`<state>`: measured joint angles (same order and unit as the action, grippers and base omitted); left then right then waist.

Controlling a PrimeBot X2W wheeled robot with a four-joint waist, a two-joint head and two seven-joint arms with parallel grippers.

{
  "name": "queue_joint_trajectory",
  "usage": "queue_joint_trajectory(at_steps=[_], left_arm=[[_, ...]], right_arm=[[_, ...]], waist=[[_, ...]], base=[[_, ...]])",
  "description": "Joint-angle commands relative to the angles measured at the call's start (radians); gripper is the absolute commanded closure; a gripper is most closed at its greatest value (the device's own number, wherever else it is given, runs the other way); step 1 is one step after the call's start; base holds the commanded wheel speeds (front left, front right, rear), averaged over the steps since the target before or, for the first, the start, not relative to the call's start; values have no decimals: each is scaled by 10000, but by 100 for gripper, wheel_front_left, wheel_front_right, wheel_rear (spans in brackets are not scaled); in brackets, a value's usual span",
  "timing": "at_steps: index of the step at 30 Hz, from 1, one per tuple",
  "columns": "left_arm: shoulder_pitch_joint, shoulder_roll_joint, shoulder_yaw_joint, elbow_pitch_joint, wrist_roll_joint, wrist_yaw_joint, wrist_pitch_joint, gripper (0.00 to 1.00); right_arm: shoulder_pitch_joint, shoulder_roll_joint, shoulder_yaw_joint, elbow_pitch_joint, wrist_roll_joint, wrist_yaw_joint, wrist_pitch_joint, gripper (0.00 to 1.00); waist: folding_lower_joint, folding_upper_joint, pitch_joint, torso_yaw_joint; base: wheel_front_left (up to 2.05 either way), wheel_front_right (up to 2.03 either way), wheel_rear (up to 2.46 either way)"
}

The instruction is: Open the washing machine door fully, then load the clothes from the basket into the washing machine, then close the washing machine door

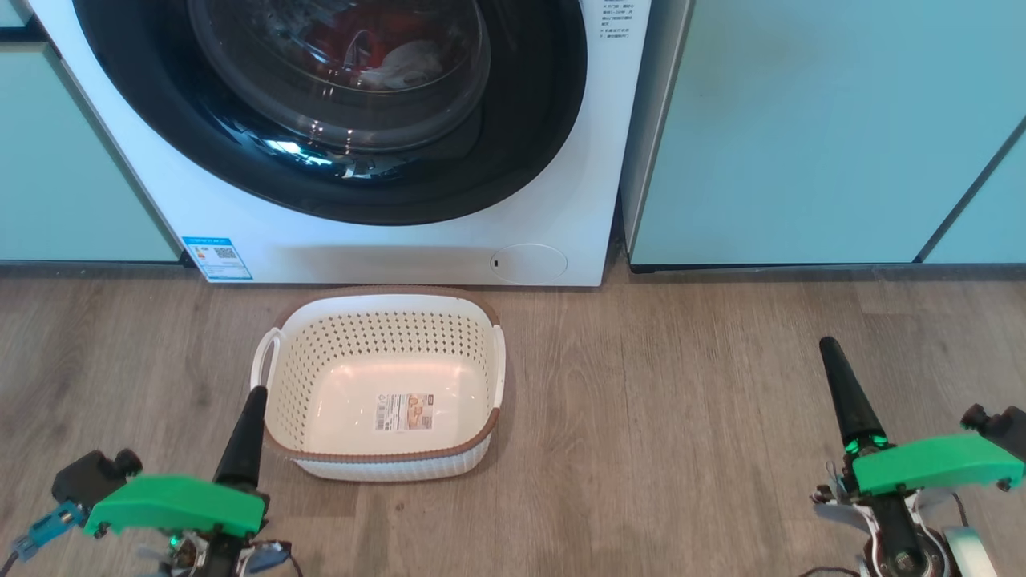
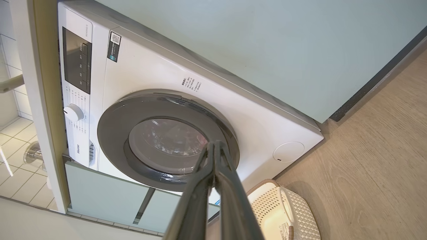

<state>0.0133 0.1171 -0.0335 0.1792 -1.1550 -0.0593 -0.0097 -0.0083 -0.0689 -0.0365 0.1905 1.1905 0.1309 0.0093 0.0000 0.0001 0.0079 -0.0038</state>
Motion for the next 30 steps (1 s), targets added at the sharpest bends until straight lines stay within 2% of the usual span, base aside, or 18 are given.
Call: queue_joint_trajectory(at_steps=[1,30], left_arm=[[-585,26,291,-239,-313,-99,35,100],[-1050,-126,673,385,-3710,-508,515,100]], right_arm=[[-541,-223,66,-275,313,-1,75,100],[-889,-331,6,320,3524,-1,331,100]], waist=[[0,-1,-3,1],[0,-1,-57,27]], base=[[0,0,0],[0,0,0]])
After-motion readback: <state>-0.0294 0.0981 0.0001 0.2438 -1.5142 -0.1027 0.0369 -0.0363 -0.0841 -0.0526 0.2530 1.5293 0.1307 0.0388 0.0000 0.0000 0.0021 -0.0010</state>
